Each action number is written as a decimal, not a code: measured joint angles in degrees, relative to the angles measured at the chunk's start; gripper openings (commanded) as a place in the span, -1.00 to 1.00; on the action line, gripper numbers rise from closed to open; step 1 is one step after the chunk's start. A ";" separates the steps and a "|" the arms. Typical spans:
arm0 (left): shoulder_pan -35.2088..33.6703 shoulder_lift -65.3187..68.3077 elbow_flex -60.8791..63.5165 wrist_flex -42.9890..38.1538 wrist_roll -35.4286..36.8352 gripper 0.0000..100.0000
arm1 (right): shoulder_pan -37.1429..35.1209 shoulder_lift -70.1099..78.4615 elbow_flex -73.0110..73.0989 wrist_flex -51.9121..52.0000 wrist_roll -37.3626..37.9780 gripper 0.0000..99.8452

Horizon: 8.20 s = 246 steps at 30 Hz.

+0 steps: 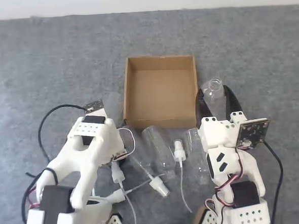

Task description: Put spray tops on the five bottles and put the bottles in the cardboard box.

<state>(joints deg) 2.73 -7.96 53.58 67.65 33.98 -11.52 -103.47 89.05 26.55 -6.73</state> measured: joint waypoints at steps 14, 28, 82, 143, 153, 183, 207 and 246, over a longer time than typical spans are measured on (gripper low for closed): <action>-0.35 1.58 -8.70 6.77 0.00 -0.98 | 0.00 0.00 0.00 0.00 0.00 -0.83; -0.44 0.70 -15.21 14.59 0.00 -0.98 | -0.26 0.00 0.00 0.00 0.00 -0.83; -0.62 -38.86 -22.24 -10.64 0.26 -0.98 | -1.23 0.00 0.53 -0.18 0.00 -0.83; 17.23 -55.56 -7.82 -47.38 -4.84 -0.98 | -17.41 0.00 5.63 -0.18 9.05 -0.84; 17.23 -55.56 -1.85 -51.69 -5.10 -0.98 | -17.41 0.00 5.63 -0.18 9.05 -0.84; 26.46 -51.78 4.75 -55.12 -16.18 -0.98 | -17.23 0.00 5.63 -0.18 9.23 -0.83; 27.52 -45.36 4.66 -51.16 -18.46 -0.98 | -17.32 0.00 5.63 -0.18 9.23 -0.84; 31.30 -42.73 5.54 -47.82 -24.18 -0.87 | -14.15 0.09 5.71 -0.09 9.32 -0.84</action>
<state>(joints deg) 34.02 -50.68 59.12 19.82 9.80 -25.67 -103.38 94.77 26.46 2.59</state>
